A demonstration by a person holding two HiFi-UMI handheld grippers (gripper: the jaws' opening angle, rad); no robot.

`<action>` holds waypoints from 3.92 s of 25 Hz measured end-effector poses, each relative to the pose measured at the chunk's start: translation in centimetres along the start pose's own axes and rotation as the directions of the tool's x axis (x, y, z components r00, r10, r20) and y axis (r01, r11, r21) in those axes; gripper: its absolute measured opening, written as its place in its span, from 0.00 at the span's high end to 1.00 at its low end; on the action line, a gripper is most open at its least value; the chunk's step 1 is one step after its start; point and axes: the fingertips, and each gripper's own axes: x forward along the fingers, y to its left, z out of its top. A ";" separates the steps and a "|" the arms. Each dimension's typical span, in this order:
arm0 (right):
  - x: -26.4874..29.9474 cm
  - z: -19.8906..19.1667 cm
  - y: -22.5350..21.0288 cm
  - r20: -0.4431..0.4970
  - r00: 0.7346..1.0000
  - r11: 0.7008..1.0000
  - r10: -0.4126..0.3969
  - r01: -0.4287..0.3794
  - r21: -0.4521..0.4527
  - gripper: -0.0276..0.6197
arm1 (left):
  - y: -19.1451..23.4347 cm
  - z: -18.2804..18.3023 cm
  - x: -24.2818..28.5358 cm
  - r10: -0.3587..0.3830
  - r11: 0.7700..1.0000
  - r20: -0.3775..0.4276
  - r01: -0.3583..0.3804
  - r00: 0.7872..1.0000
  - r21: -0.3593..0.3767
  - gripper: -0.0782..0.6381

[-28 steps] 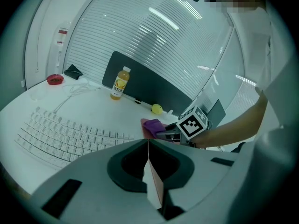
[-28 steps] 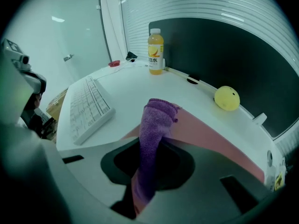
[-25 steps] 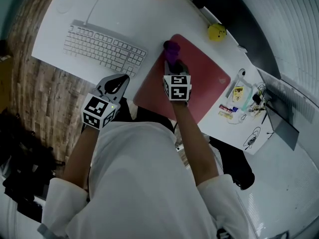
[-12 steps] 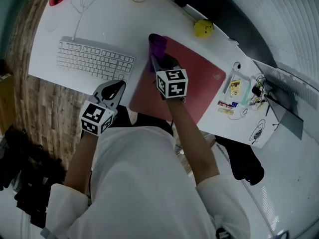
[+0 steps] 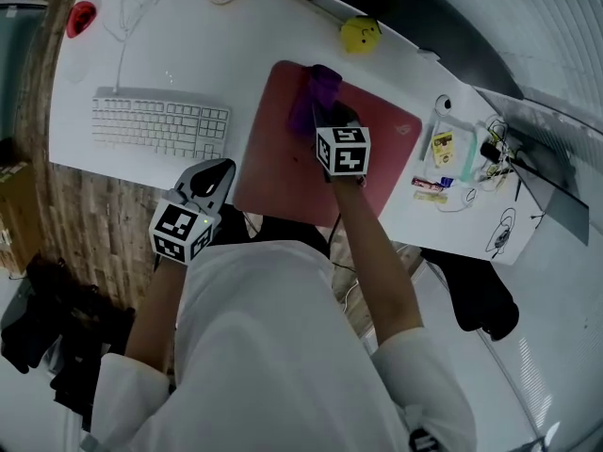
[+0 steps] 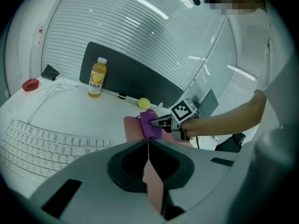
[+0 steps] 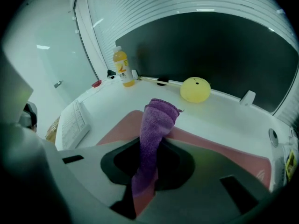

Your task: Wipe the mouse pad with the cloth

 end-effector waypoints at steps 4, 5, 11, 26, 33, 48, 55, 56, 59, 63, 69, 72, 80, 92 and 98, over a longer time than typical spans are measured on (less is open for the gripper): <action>-0.8 -1.2 -2.8 0.000 1.000 0.999 -0.031 0.031 0.021 0.84 | -1.5 0.2 1.4 -0.017 1.000 -0.014 0.017 1.000 0.019 0.86; -1.0 -1.5 -3.5 0.000 0.999 0.999 -0.038 0.038 0.025 0.84 | -1.9 0.3 1.7 -0.021 1.000 -0.017 0.021 1.000 0.023 0.86; -2.6 -3.5 -7.8 -0.010 0.996 0.995 -0.089 0.089 0.054 0.84 | -4.0 0.4 3.4 -0.037 0.998 -0.037 0.038 0.999 0.041 0.86; -7.5 -9.3 -17.7 -0.059 0.972 0.964 -0.226 0.232 0.131 0.84 | -8.8 0.7 6.6 -0.075 0.993 -0.065 0.080 0.995 0.086 0.86; -10.0 -11.9 -21.1 -0.096 0.950 0.936 -0.298 0.310 0.165 0.84 | -10.5 0.6 6.9 -0.088 0.990 -0.068 0.095 0.994 0.106 0.86; -17.7 -10.3 -18.8 -0.034 0.917 0.898 -0.397 0.396 0.192 0.84 | -9.8 2.6 2.2 -0.117 0.979 0.002 0.115 0.993 0.169 0.86; -21.2 -6.9 -13.3 0.065 0.914 0.907 -0.400 0.385 0.171 0.84 | -6.9 3.4 -2.2 -0.116 0.975 0.043 0.105 0.992 0.197 0.86; -21.7 -6.4 -12.4 0.081 0.913 0.908 -0.400 0.382 0.173 0.84 | -6.3 3.5 -2.7 -0.116 0.974 0.046 0.104 0.992 0.202 0.86; -23.0 -5.1 -9.6 0.128 0.907 0.909 -0.401 0.376 0.182 0.84 | -4.8 3.8 -4.1 -0.124 0.970 0.054 0.110 0.991 0.218 0.86; -24.3 -3.7 -5.7 0.188 0.898 0.912 -0.397 0.364 0.190 0.84 | -3.4 4.1 -5.0 -0.154 0.960 0.040 0.140 0.987 0.245 0.86; -27.0 -2.9 -1.6 0.254 0.887 0.917 -0.385 0.337 0.212 0.84 | -4.3 3.6 -5.5 -0.209 0.945 0.004 0.200 0.978 0.258 0.86; -28.7 -3.2 0.2 0.299 0.882 0.927 -0.364 0.312 0.209 0.84 | -5.4 3.8 -6.0 -0.209 0.944 0.026 0.195 0.977 0.267 0.86; -33.7 -4.8 1.9 0.400 0.868 0.952 -0.293 0.227 0.206 0.84 | -10.4 5.6 -7.3 -0.169 0.955 0.138 0.128 0.976 0.267 0.86; -41.6 -11.2 2.4 0.473 0.858 0.979 -0.198 0.152 0.135 0.84 | -20.4 3.3 -10.6 -0.144 0.953 0.268 0.061 0.953 0.297 0.86; -43.4 -13.5 3.1 0.510 0.845 0.986 -0.162 0.121 0.113 0.84 | -22.5 2.1 -12.7 -0.107 0.954 0.324 0.006 0.940 0.298 0.86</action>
